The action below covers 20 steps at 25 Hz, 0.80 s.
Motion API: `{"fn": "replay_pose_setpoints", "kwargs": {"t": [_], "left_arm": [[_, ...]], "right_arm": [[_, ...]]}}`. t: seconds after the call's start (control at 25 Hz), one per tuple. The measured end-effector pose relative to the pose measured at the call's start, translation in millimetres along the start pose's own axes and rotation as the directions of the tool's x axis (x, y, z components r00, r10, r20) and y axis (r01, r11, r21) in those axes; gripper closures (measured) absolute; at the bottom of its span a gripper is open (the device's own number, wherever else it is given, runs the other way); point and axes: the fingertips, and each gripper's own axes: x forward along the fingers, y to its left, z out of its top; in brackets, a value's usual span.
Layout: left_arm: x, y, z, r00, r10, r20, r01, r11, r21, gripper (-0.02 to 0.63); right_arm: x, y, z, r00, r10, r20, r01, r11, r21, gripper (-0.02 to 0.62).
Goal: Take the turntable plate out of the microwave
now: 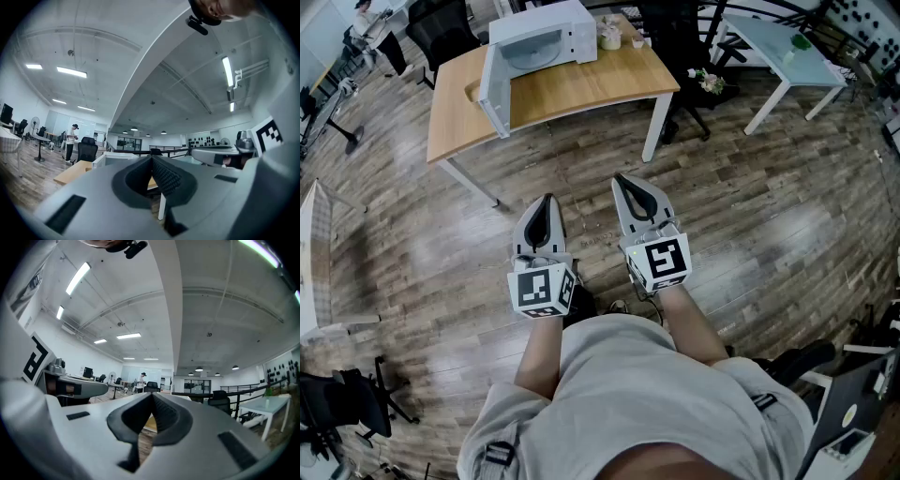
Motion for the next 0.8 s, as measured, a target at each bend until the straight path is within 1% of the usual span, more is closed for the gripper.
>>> {"fn": "replay_pose_setpoints", "kwargs": {"t": [0.16,0.36,0.48,0.6,0.8], "left_arm": [[-5,-8,-11,1.0,-0.007,-0.026,0.007,1.0,0.005,0.594],[-15,-14,-31,0.997,-0.019,-0.076,0.018,1.0,-0.004,0.594],[-10,-14,-41,0.994,-0.029,-0.101,0.029,1.0,0.0,0.591],[2,-11,-45,0.993,-0.044,-0.111,0.045,0.999,0.007,0.582],[39,5,-60,0.99,-0.07,-0.124,0.066,0.997,-0.033,0.568]], "right_arm": [[-9,9,-4,0.999,0.036,0.001,-0.036,0.999,0.005,0.592],[-22,26,-22,0.996,0.077,-0.049,-0.076,0.997,0.024,0.591],[-19,29,-38,0.995,0.073,-0.069,-0.07,0.996,0.057,0.591],[-10,29,-43,0.993,0.077,-0.092,-0.071,0.995,0.074,0.569],[23,15,-52,0.991,0.057,-0.118,-0.051,0.997,0.054,0.558]]}}
